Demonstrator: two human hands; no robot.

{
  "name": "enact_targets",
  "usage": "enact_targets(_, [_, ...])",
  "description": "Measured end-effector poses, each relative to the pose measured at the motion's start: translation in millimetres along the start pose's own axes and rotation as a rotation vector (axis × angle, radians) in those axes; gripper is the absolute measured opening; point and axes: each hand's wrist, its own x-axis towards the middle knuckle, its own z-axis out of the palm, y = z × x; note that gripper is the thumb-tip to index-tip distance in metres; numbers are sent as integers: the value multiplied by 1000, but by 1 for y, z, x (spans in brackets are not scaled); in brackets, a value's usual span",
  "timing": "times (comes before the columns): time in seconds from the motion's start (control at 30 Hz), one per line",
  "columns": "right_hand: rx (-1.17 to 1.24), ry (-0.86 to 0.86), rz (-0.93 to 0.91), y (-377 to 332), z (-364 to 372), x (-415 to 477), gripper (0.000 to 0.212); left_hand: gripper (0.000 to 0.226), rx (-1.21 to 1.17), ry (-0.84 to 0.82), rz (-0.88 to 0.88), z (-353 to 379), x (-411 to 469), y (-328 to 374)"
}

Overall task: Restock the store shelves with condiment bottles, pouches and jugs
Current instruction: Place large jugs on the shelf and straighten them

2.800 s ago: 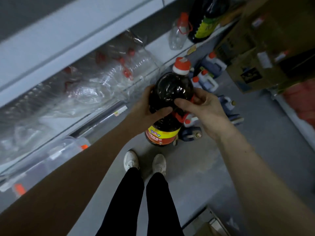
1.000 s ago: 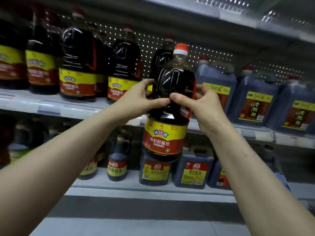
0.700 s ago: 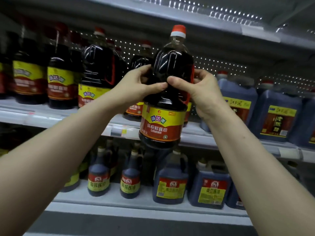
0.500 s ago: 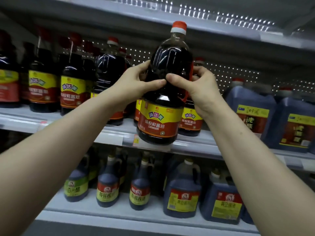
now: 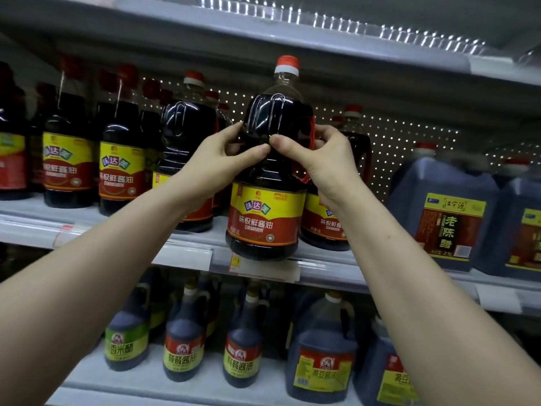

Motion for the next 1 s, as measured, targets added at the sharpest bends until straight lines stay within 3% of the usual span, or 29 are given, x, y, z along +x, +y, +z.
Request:
enact_targets(0.07, [-24, -5, -11, 2, -1, 1, 103, 48, 38, 13, -2, 1, -6, -6])
enact_targets(0.17, [-43, 2, -21, 5, -1, 0, 102, 100, 157, 19, -104, 5, -21, -20])
enact_targets(0.23, [-41, 18, -25, 8, 1, -3, 99, 118, 149, 24, -159, 8, -28, -29])
enact_targets(0.33, [-22, 3, -11, 17, 1, -11, 93, 107, 124, 53, -168, 14, -33, -33])
enact_targets(0.47, [63, -18, 37, 17, 0, -18, 93, 62, 106, 81, -143, 19, -35, -26])
enact_targets(0.5, [74, -15, 40, 15, -1, -18, 94, 66, 97, 88, -136, 20, -35, -25])
enact_targets(0.6, [60, -6, 29, 10, -9, -20, 90, 110, 78, 81, -122, 26, -34, -24])
enact_targets(0.63, [61, -1, 27, 9, -13, -21, 89, 114, 69, 66, -119, 29, -33, -23])
enact_targets(0.73, [72, 15, 33, 8, -31, -24, 89, 105, 58, 41, -107, 46, -30, -22])
enact_targets(0.9, [70, 54, 40, 4, -67, -19, 90, 58, 75, 13, -144, 79, -13, -14])
enact_targets(0.93, [54, 64, 41, 3, -75, -17, 88, 56, 70, 9, -137, 88, -8, -13])
enact_targets(1.0, [23, 73, 44, 6, -89, -15, 84, 77, 60, 15, -110, 102, 0, -16])
